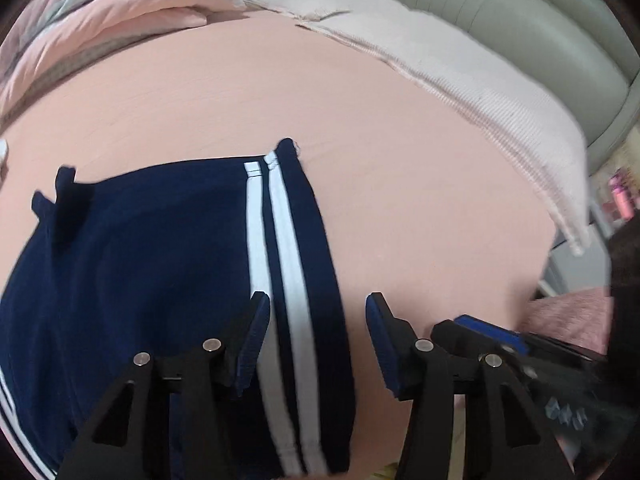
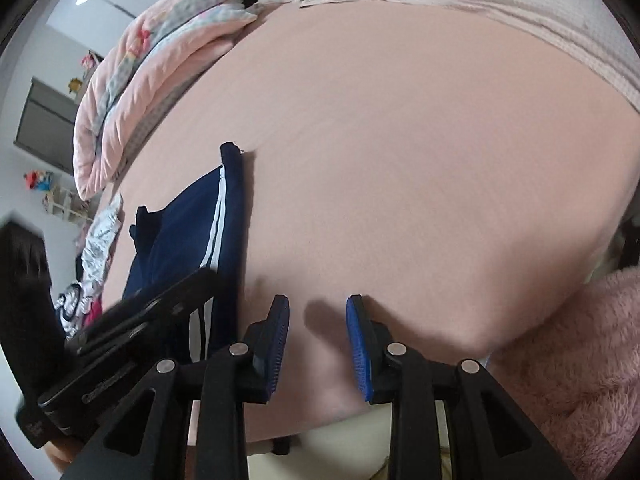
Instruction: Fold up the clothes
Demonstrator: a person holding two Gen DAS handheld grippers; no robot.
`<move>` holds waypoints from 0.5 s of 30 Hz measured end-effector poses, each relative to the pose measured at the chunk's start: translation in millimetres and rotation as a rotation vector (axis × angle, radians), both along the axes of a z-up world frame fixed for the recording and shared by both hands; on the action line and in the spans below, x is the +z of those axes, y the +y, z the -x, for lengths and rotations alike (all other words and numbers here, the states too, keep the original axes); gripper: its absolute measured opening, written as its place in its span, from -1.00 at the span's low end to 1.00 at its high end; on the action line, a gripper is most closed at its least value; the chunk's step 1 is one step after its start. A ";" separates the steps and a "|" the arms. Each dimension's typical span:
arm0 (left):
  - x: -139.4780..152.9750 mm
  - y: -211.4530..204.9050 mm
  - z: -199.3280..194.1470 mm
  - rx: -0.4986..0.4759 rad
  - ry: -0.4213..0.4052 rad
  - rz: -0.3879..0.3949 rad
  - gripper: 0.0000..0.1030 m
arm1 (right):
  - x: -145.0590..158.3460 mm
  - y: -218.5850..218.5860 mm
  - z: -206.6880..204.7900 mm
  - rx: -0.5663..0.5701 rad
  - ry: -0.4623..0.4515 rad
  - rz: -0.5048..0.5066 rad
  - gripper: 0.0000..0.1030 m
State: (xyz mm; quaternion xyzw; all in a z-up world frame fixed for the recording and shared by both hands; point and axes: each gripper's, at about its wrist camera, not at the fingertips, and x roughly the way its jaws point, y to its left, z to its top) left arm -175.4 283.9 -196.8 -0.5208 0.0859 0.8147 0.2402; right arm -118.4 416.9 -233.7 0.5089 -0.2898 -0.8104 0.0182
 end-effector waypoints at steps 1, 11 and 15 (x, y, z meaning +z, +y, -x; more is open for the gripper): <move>-4.9 5.6 -2.2 -0.002 0.008 0.036 -0.12 | 0.4 1.9 2.2 -0.006 0.003 -0.003 -0.44; 21.9 -52.1 4.6 0.146 -0.010 -0.159 -0.91 | 4.7 -19.0 10.8 0.049 0.001 0.018 -0.44; 48.0 -113.6 5.8 0.267 0.005 -0.282 -0.93 | 5.1 -38.7 12.4 0.118 -0.005 0.022 -0.44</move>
